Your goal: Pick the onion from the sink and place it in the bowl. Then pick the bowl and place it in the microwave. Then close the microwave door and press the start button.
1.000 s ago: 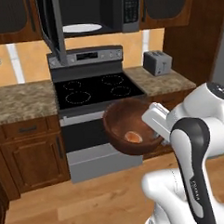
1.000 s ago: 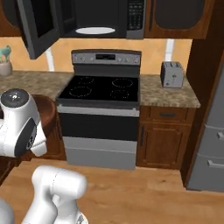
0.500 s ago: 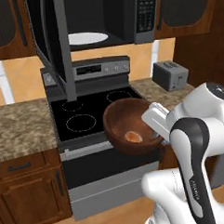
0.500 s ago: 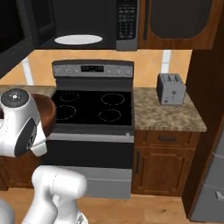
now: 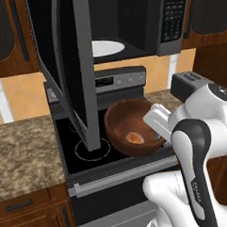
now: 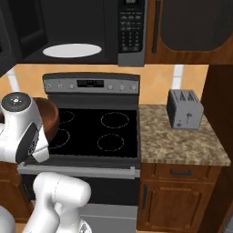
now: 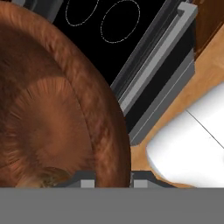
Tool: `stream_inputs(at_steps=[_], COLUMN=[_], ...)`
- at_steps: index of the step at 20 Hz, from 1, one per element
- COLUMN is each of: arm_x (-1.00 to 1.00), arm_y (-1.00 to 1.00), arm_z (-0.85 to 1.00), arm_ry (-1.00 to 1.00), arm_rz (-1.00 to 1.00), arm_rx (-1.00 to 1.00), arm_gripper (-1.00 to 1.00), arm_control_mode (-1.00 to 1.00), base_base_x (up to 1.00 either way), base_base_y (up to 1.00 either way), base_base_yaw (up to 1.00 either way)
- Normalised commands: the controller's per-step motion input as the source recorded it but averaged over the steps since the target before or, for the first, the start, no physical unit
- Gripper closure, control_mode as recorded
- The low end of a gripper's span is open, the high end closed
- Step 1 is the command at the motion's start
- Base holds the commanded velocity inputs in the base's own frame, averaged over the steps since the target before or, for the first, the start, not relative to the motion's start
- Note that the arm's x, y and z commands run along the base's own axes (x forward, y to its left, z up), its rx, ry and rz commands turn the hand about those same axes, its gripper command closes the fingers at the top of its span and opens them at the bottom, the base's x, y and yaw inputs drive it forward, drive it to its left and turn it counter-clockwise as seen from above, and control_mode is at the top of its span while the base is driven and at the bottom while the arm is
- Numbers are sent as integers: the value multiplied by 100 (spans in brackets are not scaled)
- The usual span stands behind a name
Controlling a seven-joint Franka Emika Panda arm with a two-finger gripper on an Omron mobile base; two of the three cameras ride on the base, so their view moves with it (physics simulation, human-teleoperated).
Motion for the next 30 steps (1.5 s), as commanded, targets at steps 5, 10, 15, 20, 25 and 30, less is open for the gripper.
stream_inputs(at_steps=[5,10,15,20,25,30], arm_x=[0,0,0,4,0,24], arm_y=[0,0,0,0,-21,-11], arm_z=[0,0,0,0,76,74], arm_ry=[0,0,0,0,0,0], arm_rz=[0,0,0,0,-10,-15], arm_rx=[0,0,0,1,0,-1], arm_gripper=[100,100,100,100,100,100], arm_control_mode=[100,100,100,-100,-100,-100], base_base_x=[57,24,20,10,0,0], base_base_y=[0,-2,-5,0,0,0], base_base_yaw=[11,17,20,3,0,0])
